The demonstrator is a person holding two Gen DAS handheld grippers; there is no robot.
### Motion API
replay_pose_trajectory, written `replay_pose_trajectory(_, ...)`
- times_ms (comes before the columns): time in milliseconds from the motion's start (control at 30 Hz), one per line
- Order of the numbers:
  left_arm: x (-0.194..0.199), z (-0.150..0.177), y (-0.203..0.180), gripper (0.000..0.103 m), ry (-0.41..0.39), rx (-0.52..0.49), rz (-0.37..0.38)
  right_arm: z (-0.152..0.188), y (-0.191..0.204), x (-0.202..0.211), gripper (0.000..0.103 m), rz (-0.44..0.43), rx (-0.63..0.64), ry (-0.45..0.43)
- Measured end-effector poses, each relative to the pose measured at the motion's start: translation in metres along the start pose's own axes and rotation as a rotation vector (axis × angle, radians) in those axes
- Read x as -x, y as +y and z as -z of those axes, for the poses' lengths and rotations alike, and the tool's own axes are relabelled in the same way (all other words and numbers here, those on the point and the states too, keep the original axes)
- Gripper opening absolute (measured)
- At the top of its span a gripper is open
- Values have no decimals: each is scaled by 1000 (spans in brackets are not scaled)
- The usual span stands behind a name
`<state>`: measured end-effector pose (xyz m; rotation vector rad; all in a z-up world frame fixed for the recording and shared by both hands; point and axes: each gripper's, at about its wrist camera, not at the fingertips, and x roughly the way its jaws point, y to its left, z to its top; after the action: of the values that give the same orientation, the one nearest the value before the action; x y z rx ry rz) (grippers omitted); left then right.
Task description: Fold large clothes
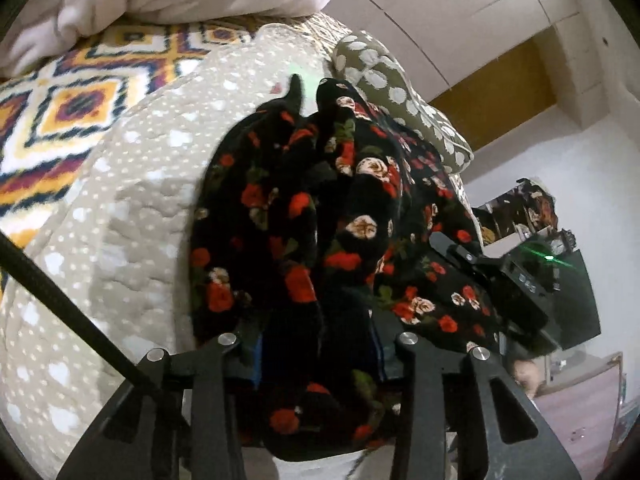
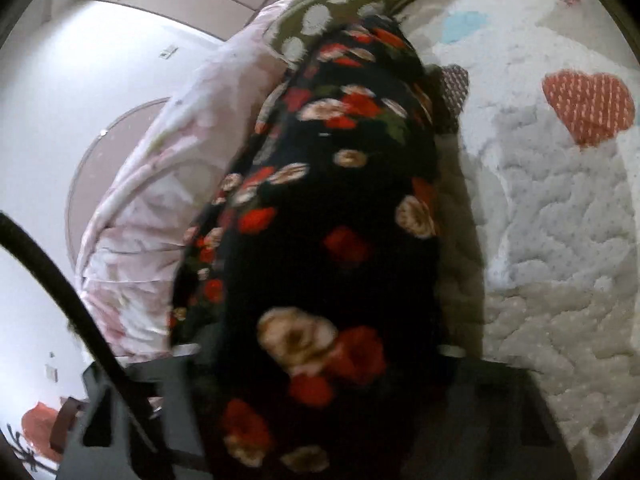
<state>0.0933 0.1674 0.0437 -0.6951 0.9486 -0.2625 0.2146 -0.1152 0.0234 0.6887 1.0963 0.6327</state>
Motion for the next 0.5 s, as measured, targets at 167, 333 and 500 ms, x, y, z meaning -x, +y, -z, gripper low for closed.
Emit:
replay_pose_trajectory(167, -29, 10, -61, 35, 40, -73, 31, -13, 6, 58, 47, 15, 77, -73)
replay_pose_trajectory(333, -78, 25, -113, 29, 122, -114, 59, -28, -11, 125, 51, 149, 131, -143)
replay_pose_trajectory(500, -85, 25, -110, 28, 132, -80, 46, -23, -49, 119, 64, 283, 56, -98)
